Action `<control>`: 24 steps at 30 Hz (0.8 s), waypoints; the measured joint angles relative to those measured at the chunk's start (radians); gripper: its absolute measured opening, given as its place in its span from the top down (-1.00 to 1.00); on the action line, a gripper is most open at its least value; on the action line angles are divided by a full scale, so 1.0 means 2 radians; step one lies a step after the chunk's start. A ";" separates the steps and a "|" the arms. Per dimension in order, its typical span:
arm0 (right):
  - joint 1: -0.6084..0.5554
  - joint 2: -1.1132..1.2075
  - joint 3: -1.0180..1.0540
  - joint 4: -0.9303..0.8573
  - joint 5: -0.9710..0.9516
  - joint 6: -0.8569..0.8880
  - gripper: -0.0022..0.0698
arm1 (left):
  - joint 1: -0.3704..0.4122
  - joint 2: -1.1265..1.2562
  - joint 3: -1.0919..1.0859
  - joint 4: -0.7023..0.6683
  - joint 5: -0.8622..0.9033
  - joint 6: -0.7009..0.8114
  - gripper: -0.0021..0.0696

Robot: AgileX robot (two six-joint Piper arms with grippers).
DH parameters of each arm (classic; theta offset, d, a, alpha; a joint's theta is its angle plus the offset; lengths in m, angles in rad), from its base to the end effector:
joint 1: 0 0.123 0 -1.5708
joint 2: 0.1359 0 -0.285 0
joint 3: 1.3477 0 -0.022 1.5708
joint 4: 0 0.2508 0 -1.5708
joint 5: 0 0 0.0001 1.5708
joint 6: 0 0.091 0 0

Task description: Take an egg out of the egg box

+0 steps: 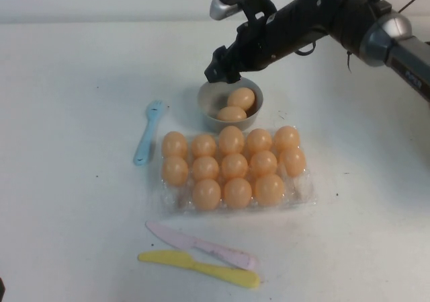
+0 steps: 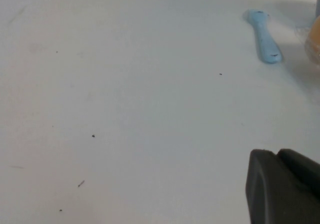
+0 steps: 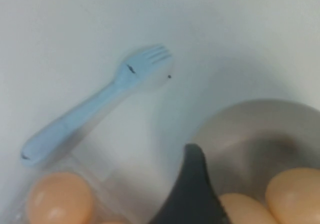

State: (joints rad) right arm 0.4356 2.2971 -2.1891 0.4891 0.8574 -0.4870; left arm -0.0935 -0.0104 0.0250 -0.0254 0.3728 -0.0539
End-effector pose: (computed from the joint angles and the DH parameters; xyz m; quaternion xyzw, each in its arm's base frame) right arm 0.4630 0.2512 0.2632 -0.3284 0.8559 0.2174 0.3350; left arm 0.0524 -0.0058 0.1718 0.0092 0.8048 -0.0544 0.5910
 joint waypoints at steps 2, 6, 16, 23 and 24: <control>0.000 -0.006 -0.016 -0.001 0.023 0.032 -0.21 | 0.000 0.000 0.000 0.000 0.000 0.000 0.95; -0.004 -0.040 -0.024 -0.002 0.061 0.064 0.56 | 0.000 0.000 0.000 0.000 0.000 0.000 0.95; -0.023 -0.174 0.039 0.080 0.121 0.000 0.97 | 0.000 0.000 0.000 0.000 0.000 0.000 0.95; -0.023 -0.340 0.275 0.210 -0.029 -0.129 0.98 | 0.000 0.000 0.000 0.000 0.000 0.000 0.95; -0.023 -0.364 0.307 0.219 -0.057 -0.145 0.98 | 0.000 0.000 0.000 0.000 0.000 0.000 0.95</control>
State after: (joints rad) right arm 0.3886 1.5688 -1.5759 0.9263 0.7431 -0.7771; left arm -0.0935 -0.0104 0.0250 -0.0254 0.3728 -0.0539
